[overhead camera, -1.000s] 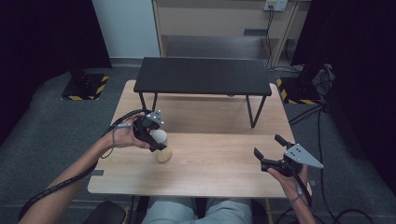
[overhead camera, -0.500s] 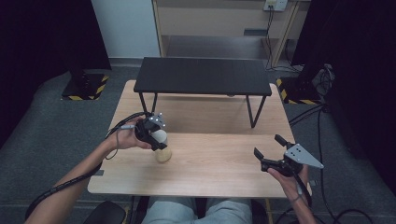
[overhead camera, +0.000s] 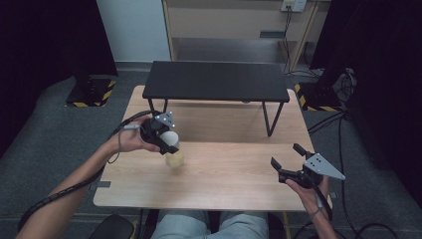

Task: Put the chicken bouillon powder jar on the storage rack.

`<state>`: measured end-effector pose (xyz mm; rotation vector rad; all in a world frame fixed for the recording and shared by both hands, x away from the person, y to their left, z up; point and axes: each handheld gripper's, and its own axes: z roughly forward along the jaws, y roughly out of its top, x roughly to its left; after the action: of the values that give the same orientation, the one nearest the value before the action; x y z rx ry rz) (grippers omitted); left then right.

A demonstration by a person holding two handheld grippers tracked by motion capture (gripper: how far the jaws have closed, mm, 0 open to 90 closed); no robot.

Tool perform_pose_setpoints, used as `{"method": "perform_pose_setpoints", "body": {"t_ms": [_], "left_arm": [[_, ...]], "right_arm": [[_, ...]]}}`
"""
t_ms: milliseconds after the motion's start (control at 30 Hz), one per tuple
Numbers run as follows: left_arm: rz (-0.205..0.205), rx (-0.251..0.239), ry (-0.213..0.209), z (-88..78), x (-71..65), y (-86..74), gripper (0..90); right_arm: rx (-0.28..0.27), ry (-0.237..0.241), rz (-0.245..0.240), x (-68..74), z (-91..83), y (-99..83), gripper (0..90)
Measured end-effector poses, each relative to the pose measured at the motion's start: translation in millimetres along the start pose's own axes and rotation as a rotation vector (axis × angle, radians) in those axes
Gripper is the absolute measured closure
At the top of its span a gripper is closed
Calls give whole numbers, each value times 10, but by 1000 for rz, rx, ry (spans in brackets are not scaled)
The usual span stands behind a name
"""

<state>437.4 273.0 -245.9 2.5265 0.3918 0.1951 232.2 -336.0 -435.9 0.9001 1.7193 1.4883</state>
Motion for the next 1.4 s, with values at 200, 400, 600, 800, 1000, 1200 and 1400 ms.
{"method": "perform_pose_setpoints", "body": {"t_ms": [200,400,600,800,1000,1200,1400], "left_arm": [[1,-28,22,-673,-8,429,324],[-2,-66,115,-1287,-83,832,325],[-111,-86,159,-1660,10,1191,325],[-227,-91,247,-1669,195,1403,325],[-407,-91,336,-1442,550,1472,325],[-543,-62,440,-1207,898,1543,326],[-632,-40,456,-1045,1156,1456,326]], "right_arm": [[-4,2,-2,7,-5,3,56],[-3,6,1,1,3,-2,56],[-3,7,1,0,6,-3,56],[-6,7,2,-9,-1,-3,56],[-12,4,8,-27,-18,-6,56],[-15,5,11,-35,-21,-8,56],[-18,6,17,-50,-23,-18,56]]}}
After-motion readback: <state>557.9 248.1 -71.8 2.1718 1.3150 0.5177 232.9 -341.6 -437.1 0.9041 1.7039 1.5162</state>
